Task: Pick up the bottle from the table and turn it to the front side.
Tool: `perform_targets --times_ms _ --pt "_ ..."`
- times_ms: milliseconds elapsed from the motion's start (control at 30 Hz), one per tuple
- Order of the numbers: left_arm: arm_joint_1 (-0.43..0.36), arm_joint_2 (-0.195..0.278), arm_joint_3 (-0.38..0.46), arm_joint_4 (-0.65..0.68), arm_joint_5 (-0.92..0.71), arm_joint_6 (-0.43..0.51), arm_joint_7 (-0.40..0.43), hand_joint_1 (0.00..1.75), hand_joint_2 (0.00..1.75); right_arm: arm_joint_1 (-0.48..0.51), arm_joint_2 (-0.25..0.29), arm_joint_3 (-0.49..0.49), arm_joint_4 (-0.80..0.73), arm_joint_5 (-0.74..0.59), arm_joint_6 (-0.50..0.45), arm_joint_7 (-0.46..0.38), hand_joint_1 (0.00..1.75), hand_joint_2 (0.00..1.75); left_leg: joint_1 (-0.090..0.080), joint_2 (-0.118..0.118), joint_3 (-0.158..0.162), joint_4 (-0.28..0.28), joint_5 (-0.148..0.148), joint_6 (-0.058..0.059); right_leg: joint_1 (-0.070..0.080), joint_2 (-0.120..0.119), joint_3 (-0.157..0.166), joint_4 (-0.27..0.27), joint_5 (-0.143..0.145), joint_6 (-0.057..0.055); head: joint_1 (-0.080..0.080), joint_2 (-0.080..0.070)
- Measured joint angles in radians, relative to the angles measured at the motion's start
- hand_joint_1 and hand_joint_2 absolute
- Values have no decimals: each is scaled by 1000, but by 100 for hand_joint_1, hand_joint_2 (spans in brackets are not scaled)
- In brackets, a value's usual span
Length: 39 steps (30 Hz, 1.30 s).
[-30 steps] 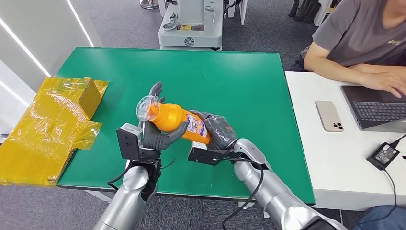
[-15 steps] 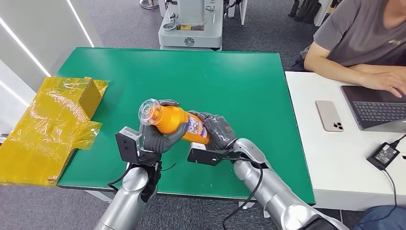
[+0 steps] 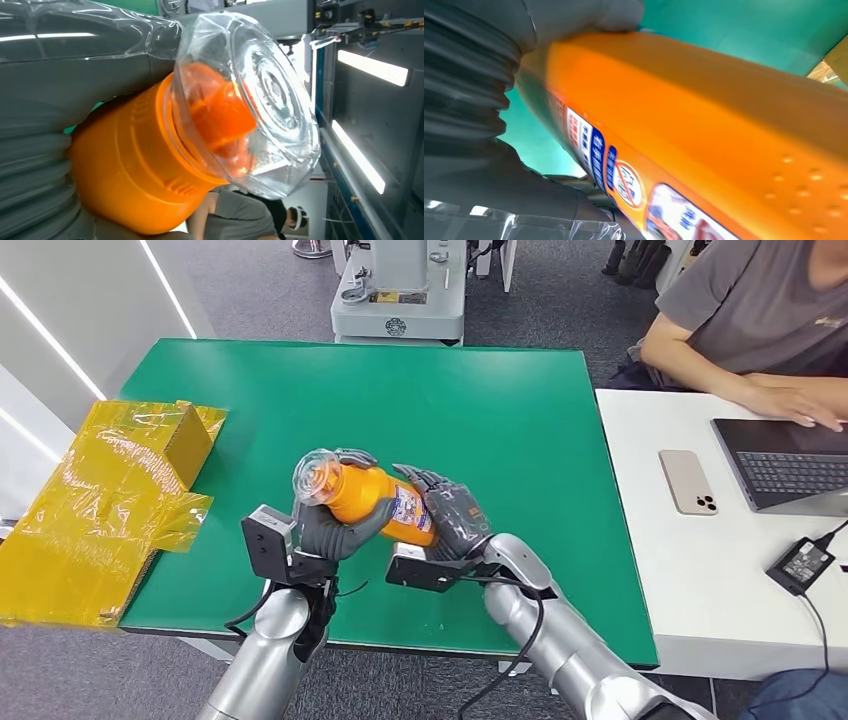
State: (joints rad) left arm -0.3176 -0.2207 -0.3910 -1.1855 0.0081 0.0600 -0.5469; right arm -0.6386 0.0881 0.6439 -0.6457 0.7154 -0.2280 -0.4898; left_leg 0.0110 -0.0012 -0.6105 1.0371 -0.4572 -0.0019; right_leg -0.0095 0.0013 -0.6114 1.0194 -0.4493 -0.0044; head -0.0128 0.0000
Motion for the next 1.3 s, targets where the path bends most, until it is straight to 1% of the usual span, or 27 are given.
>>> perform_targets --times_ms 200,367,467,567,633,700,800,967,1100,1200,1300 --pt "1 -4 0 -6 -2 1 1 175 175 15 0 -2 -30 -32 -18 16 0 175 0 0 0 0 0 0 0 0 0 0 0 0 0 0" --pt "7 -8 1 -33 -4 15 2 175 175 56 1 -36 -123 -139 -38 38 0 175 0 -1 -1 0 0 0 0 -1 0 0 0 0 0 0" --pt "7 -12 2 -55 -5 23 2 175 175 104 1 -54 -225 -210 -72 25 0 175 0 -1 -1 0 0 0 0 -2 0 0 0 0 0 0" --pt "9 -15 4 -71 -6 35 3 175 175 166 0 -65 -360 -266 -103 14 0 175 0 -2 -2 0 0 0 0 -2 0 0 0 0 0 0" --pt "26 -13 6 -78 -16 45 8 175 175 197 0 -71 -453 -300 -127 8 0 175 0 -2 -1 0 0 0 0 -1 -1 0 -1 0 0 0" --pt "60 -9 7 -87 -35 56 14 175 175 223 0 -76 -541 -334 -150 -4 0 175 0 -1 -2 0 -1 0 0 0 -2 0 -1 0 0 0" --pt "91 -3 9 -114 -69 76 19 175 175 282 3 -77 -649 -364 -175 -33 0 175 0 -1 -2 0 0 0 0 -1 -2 0 -1 0 0 0" --pt "101 11 15 -159 -119 105 39 175 175 361 6 -73 -769 -388 -197 -80 0 175 0 -1 -3 -1 0 0 0 -1 -2 0 -1 0 0 0" --pt "79 38 52 -192 -229 167 104 175 175 419 6 -65 -841 -423 -216 -122 0 175 0 -1 -3 -1 0 0 0 -1 -2 0 -1 0 0 0" --pt "32 80 97 -209 -339 216 131 175 175 466 6 -57 -885 -431 -233 -131 0 175 0 -1 -2 -1 0 0 0 -1 -2 1 -1 -1 0 0" --pt "-35 130 131 -217 -437 254 152 175 175 501 6 -53 -910 -441 -242 -142 0 175 1 -1 -2 -1 0 -1 1 -1 -2 1 -1 -1 0 0"
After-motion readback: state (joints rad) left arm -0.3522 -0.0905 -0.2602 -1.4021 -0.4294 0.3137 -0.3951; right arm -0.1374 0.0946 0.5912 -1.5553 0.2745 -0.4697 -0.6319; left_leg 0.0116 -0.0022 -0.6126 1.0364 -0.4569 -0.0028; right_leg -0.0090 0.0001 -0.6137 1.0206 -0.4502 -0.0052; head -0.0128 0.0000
